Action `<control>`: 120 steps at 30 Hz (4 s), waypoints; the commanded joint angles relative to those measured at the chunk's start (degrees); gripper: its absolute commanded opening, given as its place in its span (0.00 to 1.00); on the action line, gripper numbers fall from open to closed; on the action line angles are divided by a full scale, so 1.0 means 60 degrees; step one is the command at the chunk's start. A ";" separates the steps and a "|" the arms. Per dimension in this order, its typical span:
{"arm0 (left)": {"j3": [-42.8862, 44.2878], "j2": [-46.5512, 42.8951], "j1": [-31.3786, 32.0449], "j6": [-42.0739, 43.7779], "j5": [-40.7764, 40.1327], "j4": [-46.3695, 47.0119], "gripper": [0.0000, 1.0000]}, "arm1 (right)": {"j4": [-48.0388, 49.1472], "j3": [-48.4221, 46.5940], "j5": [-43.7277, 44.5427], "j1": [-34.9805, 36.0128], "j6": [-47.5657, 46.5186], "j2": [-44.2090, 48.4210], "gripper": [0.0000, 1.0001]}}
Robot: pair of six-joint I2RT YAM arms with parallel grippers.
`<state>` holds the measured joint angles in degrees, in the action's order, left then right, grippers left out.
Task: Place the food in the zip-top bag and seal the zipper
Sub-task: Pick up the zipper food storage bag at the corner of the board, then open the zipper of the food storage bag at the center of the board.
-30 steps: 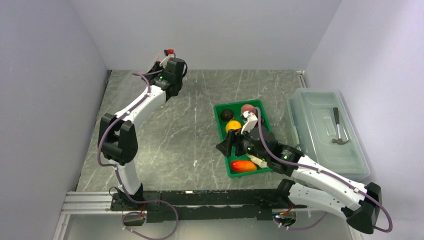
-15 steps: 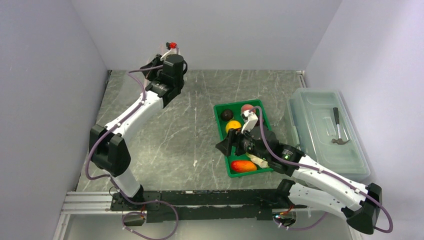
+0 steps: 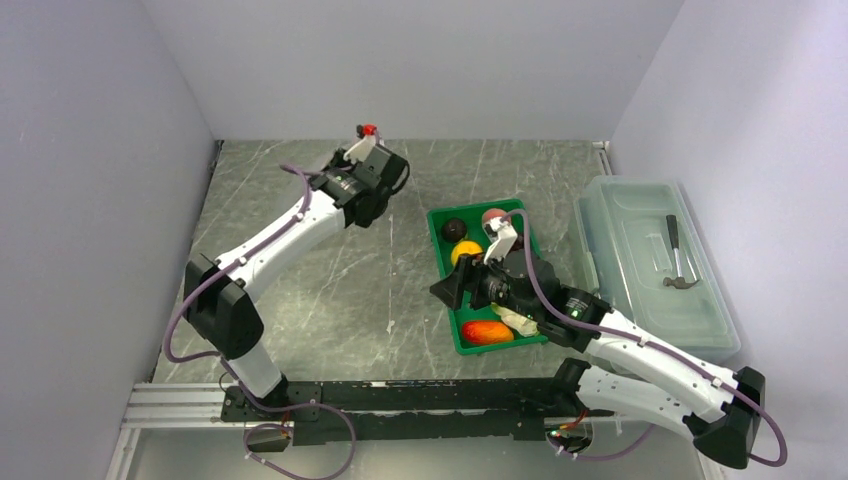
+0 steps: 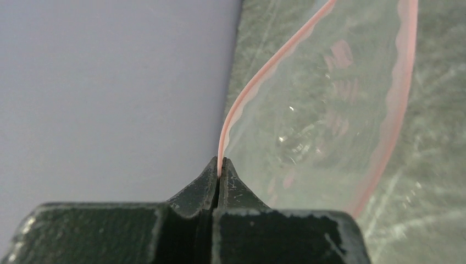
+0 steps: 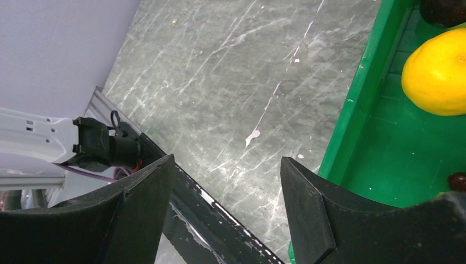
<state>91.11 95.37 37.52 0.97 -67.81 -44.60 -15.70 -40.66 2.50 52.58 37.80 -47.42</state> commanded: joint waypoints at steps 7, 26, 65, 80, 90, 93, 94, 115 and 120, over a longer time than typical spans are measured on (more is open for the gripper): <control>0.0879 0.0314 0.1519 -0.6284 0.0257 -0.5841 0.00 | 0.1327 0.0233 0.0288 -0.0003 0.0982 0.0548 0.58; 0.1650 0.0463 0.3363 -0.8313 0.1664 -0.7742 0.00 | 0.3199 0.1137 0.0990 -0.0003 0.2645 0.0897 0.00; 0.0225 -0.1217 0.3698 -0.6526 0.4292 -0.5205 0.00 | 0.6528 -0.0650 -0.0351 0.0012 0.3581 -0.3600 0.00; 0.0558 -0.1361 0.4381 -0.6767 0.4369 -0.5413 0.00 | 0.7338 -0.1109 -0.0438 0.0039 0.4372 -0.5130 0.00; 0.1184 -0.1114 0.5089 -0.6996 0.3461 -0.5873 0.00 | 0.6683 -0.1222 0.0224 0.0533 0.4579 -0.5676 0.63; 0.1365 -0.0994 0.5293 -0.7118 0.3084 -0.6089 0.00 | 0.6534 -0.1147 0.0315 0.0617 0.4628 -0.5718 0.77; 0.1435 -0.0965 0.5336 -0.7153 0.3005 -0.6144 0.00 | 0.6540 -0.1090 0.0337 0.0637 0.4670 -0.5720 0.82; 0.1349 -0.2518 0.5715 -0.6435 0.1782 -0.5464 0.00 | 0.6543 -0.0426 0.0764 0.0891 0.5255 -0.6201 1.00; 0.0886 -0.2389 0.5715 -0.6359 0.1758 -0.5314 0.00 | 0.6567 -0.0599 0.0667 0.0912 0.5115 -0.6202 1.00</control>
<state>97.47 82.72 71.37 -38.57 -52.34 -77.23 27.90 -44.53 4.58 58.57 69.25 -83.00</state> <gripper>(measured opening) 0.014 0.994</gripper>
